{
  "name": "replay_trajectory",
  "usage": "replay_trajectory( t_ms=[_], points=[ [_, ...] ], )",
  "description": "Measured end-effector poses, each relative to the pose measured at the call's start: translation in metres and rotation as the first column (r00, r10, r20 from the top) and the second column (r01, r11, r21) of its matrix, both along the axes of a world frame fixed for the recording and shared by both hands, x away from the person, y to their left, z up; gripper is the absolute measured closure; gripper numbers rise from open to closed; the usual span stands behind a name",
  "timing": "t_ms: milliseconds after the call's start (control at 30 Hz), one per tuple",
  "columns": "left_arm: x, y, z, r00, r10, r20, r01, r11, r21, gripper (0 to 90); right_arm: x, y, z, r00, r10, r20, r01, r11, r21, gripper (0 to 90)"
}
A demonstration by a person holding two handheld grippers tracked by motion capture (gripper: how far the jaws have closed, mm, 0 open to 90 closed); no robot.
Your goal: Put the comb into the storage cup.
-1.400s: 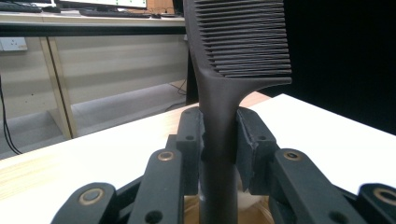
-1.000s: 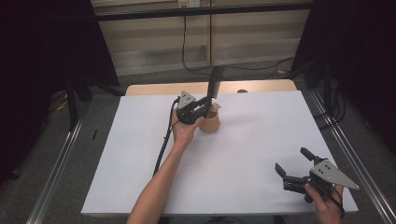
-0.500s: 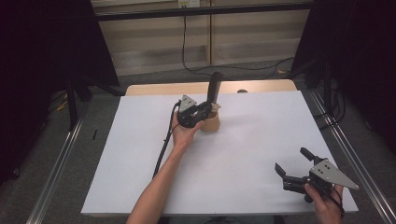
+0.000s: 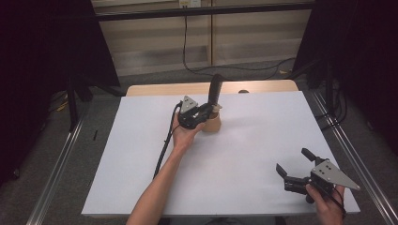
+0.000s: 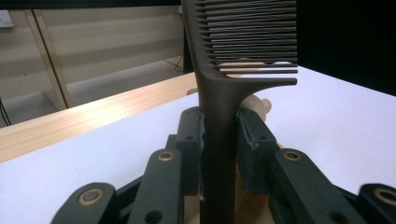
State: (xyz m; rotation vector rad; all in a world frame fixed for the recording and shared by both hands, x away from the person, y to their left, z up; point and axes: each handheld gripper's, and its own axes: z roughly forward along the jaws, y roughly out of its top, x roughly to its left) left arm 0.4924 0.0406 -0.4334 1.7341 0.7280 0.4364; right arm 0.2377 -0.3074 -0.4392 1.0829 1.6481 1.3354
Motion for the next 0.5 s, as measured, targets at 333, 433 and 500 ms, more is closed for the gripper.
replay_trajectory(
  t_ms=[333,433,500],
  points=[
    [0.0020,0.0011,0.0009,1.0000,0.001,0.007,-0.001,0.9999,0.016,72.2,0.0001,-0.0001,0.0000,1.0000,0.001,0.000,-0.001,1.000,0.000,0.0],
    [0.0020,0.0020,0.0012,1.0000,-0.002,0.003,0.002,0.9999,0.013,71.6,0.0001,0.0000,0.0000,1.0000,0.001,0.000,-0.001,1.000,0.000,0.0],
    [0.0018,0.0021,0.0016,1.0000,-0.006,0.000,0.006,0.9999,0.012,71.4,0.0001,0.0000,-0.0001,1.0000,0.002,0.000,-0.002,1.000,-0.001,0.0]
  ],
)
